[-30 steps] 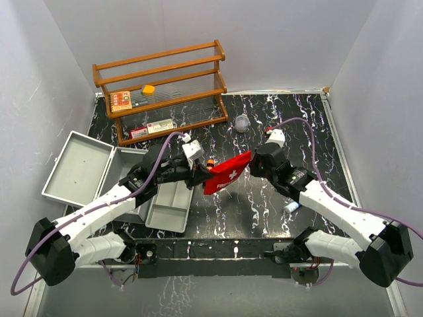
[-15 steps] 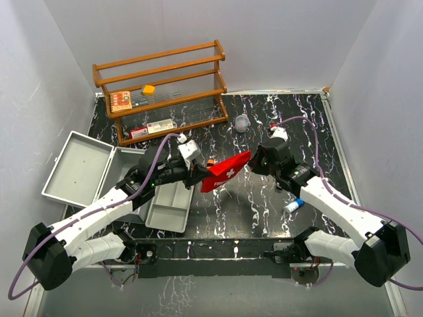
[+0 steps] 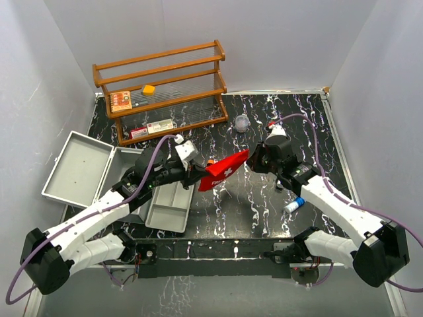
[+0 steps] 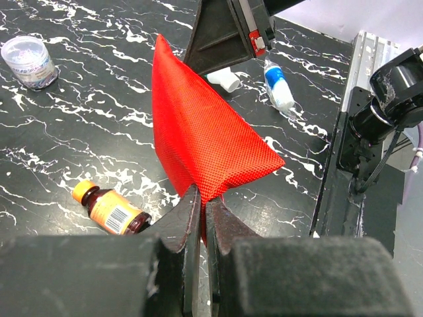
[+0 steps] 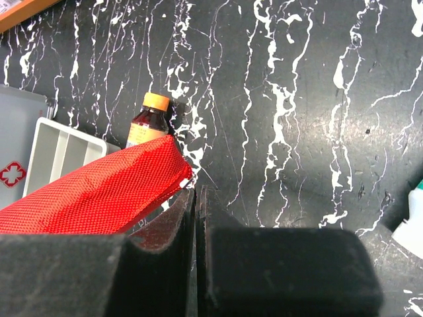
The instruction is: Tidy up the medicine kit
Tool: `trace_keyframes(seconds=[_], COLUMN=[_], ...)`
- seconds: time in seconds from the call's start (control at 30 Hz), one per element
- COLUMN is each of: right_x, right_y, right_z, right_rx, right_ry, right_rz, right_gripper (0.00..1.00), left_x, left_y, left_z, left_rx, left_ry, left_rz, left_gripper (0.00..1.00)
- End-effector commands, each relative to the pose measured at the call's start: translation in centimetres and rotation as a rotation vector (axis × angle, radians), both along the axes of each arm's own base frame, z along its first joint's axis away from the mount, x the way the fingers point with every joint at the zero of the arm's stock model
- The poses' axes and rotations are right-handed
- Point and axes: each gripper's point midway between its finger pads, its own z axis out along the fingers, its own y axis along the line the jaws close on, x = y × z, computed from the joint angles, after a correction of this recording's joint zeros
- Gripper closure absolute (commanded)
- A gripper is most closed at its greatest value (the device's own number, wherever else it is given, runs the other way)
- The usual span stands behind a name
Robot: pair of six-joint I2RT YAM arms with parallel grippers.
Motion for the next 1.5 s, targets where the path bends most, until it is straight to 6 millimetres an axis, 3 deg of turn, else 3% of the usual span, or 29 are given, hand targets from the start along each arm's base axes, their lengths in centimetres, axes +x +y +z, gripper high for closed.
trace_keyframes(seconds=[0.0, 0.1, 0.3, 0.43, 0.77, 0.93, 1.3, 1.47], right_x=[2.2, 2.1, 1.1, -0.6, -5.0, -8.2, -9.6, -11.2], right_y=[-5.3, -4.5, -1.8, -0.9, 3.9, 5.5, 6.9, 7.5], right_z=[-0.2, 0.3, 2.9, 4.3, 9.3, 9.1, 8.4, 8.6], right_rx=[-0.200, -0.218, -0.143, -0.128, -0.028, -0.041, 0.002, 0.063], right_ry=[-0.062, -0.094, -0.165, -0.227, -0.568, -0.689, -0.677, -0.671], right_rz=[-0.121, -0.029, 0.154, 0.277, 0.727, 1.012, 1.188, 1.282], right_gripper=[0.98, 0.94, 0.62, 0.49, 0.45, 0.43, 0.43, 0.47], left_x=[-1.0, -1.3, -2.0, -1.0, -2.4, -3.6, -7.3, -7.5], left_y=[0.3, 0.0, -0.9, -0.8, -1.6, -1.5, -1.5, -1.7], left_z=[4.0, 4.1, 3.4, 1.8, 1.2, 1.2, 2.9, 3.0], left_rx=[-0.077, -0.077, -0.060, -0.001, 0.075, 0.113, 0.064, 0.051], left_ry=[-0.103, -0.092, -0.020, -0.002, 0.051, 0.047, -0.014, -0.012], left_rz=[-0.034, -0.062, -0.128, -0.090, -0.224, -0.317, -0.571, -0.591], left_gripper=[1.00, 1.00, 1.00, 1.00, 1.00, 1.00, 1.00, 1.00])
